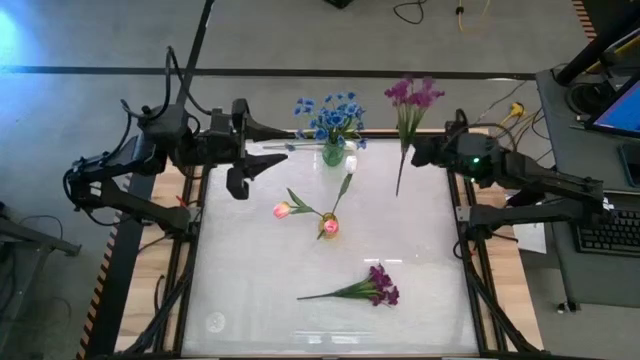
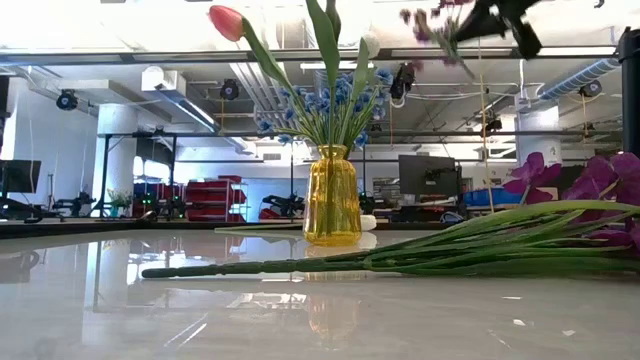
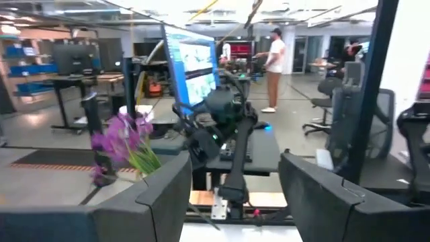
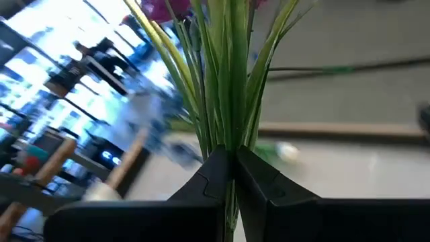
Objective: Sort flowers into vase by color
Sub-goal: Put the top purple flowers into the green vase
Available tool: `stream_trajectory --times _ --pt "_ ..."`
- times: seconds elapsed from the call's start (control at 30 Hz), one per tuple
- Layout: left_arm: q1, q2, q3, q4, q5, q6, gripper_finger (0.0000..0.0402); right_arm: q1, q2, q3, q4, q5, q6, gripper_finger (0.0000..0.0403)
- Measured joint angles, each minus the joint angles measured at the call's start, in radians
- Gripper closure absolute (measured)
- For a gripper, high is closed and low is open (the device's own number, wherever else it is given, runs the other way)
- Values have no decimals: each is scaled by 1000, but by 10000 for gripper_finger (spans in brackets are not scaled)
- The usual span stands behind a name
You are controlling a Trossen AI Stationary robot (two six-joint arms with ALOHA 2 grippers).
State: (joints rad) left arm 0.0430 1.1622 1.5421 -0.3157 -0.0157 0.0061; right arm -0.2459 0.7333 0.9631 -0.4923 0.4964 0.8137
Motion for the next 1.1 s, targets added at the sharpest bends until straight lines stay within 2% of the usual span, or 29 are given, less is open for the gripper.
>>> stream_trajectory --times 0.2,0.37,0.83,1.1 --pt "38 51 0 65 134 -39 192 4 8 86 171 -73 -170 391" --pt "74 108 0 148 215 -113 192 4 27 125 369 -210 -301 391" --pt "91 257 0 375 218 -205 192 9 255 227 738 -499 -425 391" --pt "93 322 39 381 218 -235 191 11 397 365 759 -652 -458 391"
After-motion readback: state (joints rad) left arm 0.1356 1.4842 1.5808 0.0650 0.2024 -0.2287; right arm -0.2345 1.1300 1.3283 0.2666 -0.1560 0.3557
